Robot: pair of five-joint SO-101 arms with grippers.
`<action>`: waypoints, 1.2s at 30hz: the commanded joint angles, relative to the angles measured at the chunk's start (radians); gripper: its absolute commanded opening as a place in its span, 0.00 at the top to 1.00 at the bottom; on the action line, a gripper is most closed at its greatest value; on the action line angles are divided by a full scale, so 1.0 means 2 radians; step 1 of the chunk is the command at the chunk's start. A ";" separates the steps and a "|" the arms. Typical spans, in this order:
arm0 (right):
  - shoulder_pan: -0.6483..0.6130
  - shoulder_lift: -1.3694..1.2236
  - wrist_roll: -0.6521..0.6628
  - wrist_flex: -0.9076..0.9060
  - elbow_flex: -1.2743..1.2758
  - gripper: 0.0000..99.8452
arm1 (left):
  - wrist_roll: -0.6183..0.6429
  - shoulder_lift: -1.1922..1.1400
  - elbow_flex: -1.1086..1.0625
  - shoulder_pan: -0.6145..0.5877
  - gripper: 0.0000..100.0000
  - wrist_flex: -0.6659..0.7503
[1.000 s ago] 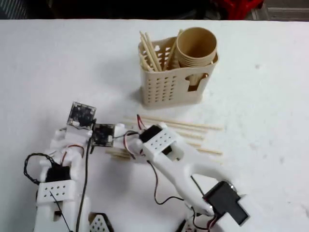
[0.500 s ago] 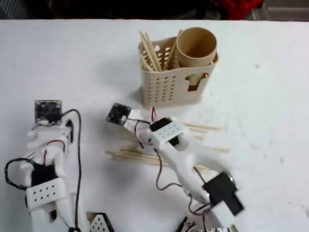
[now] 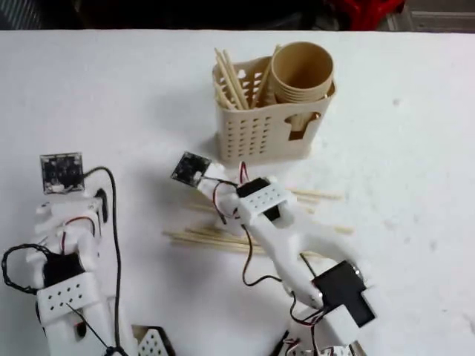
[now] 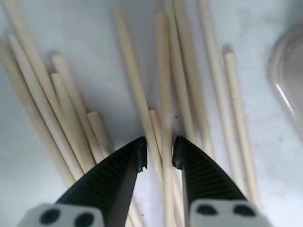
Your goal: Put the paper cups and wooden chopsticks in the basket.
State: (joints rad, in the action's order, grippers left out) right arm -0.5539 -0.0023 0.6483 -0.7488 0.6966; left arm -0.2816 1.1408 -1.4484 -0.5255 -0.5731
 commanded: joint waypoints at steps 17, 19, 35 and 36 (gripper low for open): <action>0.050 0.200 -0.004 -0.096 -0.012 0.98 | -0.018 0.004 -0.032 0.028 0.77 0.051; 0.049 0.227 -0.004 -0.113 -0.012 0.98 | -0.023 0.004 -0.033 0.029 0.77 0.051; 0.050 0.462 -0.107 -0.117 -0.101 0.98 | -0.027 0.007 -0.043 0.048 0.77 0.054; 0.050 0.464 -0.109 -0.110 -0.134 0.98 | -0.027 0.007 -0.043 0.048 0.77 0.054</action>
State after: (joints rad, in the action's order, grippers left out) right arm -0.4542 0.8462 0.4687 -1.0265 0.6444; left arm -0.3214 1.1408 -1.5390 -0.4473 -0.4902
